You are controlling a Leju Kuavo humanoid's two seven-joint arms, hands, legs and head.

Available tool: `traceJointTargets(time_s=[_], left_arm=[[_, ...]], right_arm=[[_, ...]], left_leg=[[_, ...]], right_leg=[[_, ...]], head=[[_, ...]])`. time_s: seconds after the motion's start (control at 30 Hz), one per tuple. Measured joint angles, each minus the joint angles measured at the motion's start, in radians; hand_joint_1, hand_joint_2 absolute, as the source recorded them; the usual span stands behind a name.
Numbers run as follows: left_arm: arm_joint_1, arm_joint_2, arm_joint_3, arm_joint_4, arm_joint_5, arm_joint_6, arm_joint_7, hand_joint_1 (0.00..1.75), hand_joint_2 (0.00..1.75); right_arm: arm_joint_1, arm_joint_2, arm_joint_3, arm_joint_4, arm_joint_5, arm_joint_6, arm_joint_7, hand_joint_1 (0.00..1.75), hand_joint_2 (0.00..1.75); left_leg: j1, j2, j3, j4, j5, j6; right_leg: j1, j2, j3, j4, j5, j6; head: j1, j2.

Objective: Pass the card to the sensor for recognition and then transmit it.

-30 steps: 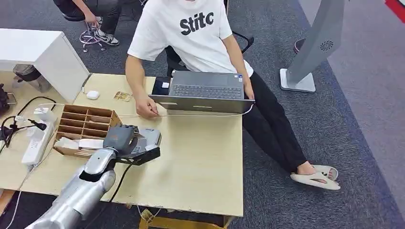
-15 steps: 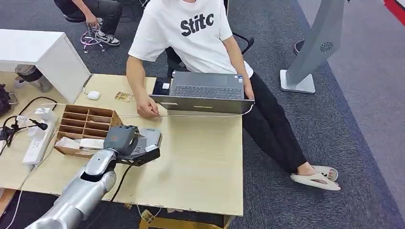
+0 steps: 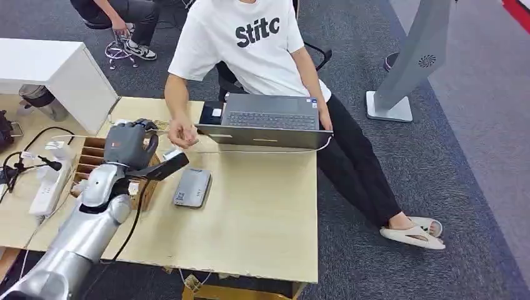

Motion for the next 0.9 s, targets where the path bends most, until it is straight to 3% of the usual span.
traceJointTargets(time_s=[0.17, 0.4, 0.6, 0.63, 0.67, 0.7, 0.77, 0.8, 0.83, 0.87, 0.9], left_arm=[[-0.050, 0.031, 0.036, -0.006, -0.098, 0.063, 0.029, 1.75, 1.75], [-0.154, 0.054, 0.079, 0.016, -0.102, 0.081, 0.030, 1.75, 1.75], [-0.184, 0.054, 0.095, 0.032, -0.108, 0.110, 0.024, 1.75, 1.75], [-0.186, 0.053, 0.095, 0.033, -0.109, 0.110, 0.024, 1.05, 1.75], [-0.187, 0.052, 0.095, 0.035, -0.110, 0.112, 0.024, 1.52, 1.75], [-0.187, 0.051, 0.095, 0.037, -0.111, 0.115, 0.024, 1.75, 1.75], [-0.186, 0.047, 0.095, 0.044, -0.114, 0.127, 0.024, 1.75, 1.75], [-0.185, 0.045, 0.095, 0.047, -0.114, 0.129, 0.022, 0.40, 1.75], [-0.183, 0.043, 0.095, 0.049, -0.113, 0.129, 0.021, 0.14, 1.75], [-0.182, 0.041, 0.095, 0.051, -0.110, 0.130, 0.021, 0.00, 1.75], [-0.179, 0.039, 0.096, 0.051, -0.110, 0.137, 0.021, 0.00, 1.75]], right_arm=[[-0.001, 0.000, 0.007, 0.000, 0.003, -0.003, 0.003, 0.00, 1.75], [-0.003, 0.000, 0.020, 0.000, 0.005, -0.004, 0.010, 0.00, 1.75], [-0.003, 0.000, 0.021, 0.000, 0.004, -0.004, 0.010, 0.00, 1.75], [-0.003, 0.000, 0.021, 0.000, 0.004, -0.004, 0.010, 0.00, 1.75], [-0.003, 0.000, 0.021, 0.000, 0.004, -0.005, 0.011, 0.00, 1.75], [-0.003, 0.000, 0.021, 0.000, 0.004, -0.005, 0.011, 0.00, 1.75], [-0.003, 0.000, 0.021, 0.000, 0.004, -0.005, 0.012, 0.00, 1.75], [-0.003, 0.000, 0.021, 0.000, 0.003, -0.005, 0.012, 0.00, 1.75], [-0.003, 0.000, 0.021, 0.000, 0.003, -0.005, 0.012, 0.00, 1.75], [-0.003, 0.000, 0.021, 0.000, 0.003, -0.006, 0.012, 0.00, 1.75], [-0.003, 0.000, 0.021, 0.000, 0.003, -0.006, 0.012, 0.00, 1.75]], left_leg=[[0.000, 0.000, 0.000, 0.000, 0.000, 0.000], [0.000, 0.000, 0.000, 0.000, 0.000, 0.000], [0.000, 0.000, 0.000, 0.000, 0.000, 0.000], [0.000, 0.000, 0.000, 0.000, 0.000, 0.000], [0.000, -0.001, 0.000, 0.000, 0.000, 0.000], [0.000, -0.001, 0.000, 0.000, 0.000, 0.000], [0.000, 0.000, 0.000, 0.000, 0.000, 0.000], [0.000, 0.000, 0.000, 0.000, 0.000, 0.000], [0.000, 0.000, 0.000, 0.000, 0.000, 0.000], [0.000, 0.000, 0.000, 0.000, 0.000, 0.000], [0.000, 0.000, 0.000, 0.000, 0.000, 0.000]], right_leg=[[0.000, 0.000, 0.000, 0.000, 0.001, -0.001], [0.000, 0.000, 0.000, 0.000, 0.001, -0.001], [0.000, 0.000, 0.000, 0.000, 0.001, -0.001], [0.000, 0.000, 0.000, 0.000, 0.001, -0.001], [0.000, 0.000, 0.000, 0.000, 0.001, -0.001], [0.000, 0.000, 0.000, 0.000, 0.001, -0.001], [0.000, 0.000, 0.000, 0.000, 0.001, -0.001], [0.000, 0.000, 0.000, 0.000, 0.001, -0.001], [0.000, 0.001, 0.000, 0.000, 0.001, -0.001], [0.000, 0.001, 0.000, 0.000, 0.001, 0.000], [0.000, 0.000, 0.000, 0.000, 0.001, 0.000]], head=[[0.000, 0.000], [0.000, 0.000], [0.000, 0.000], [0.000, 0.000], [0.000, 0.000], [0.000, 0.000], [0.000, 0.000], [0.000, 0.000], [0.000, 0.000], [0.000, 0.000], [0.000, 0.000]])
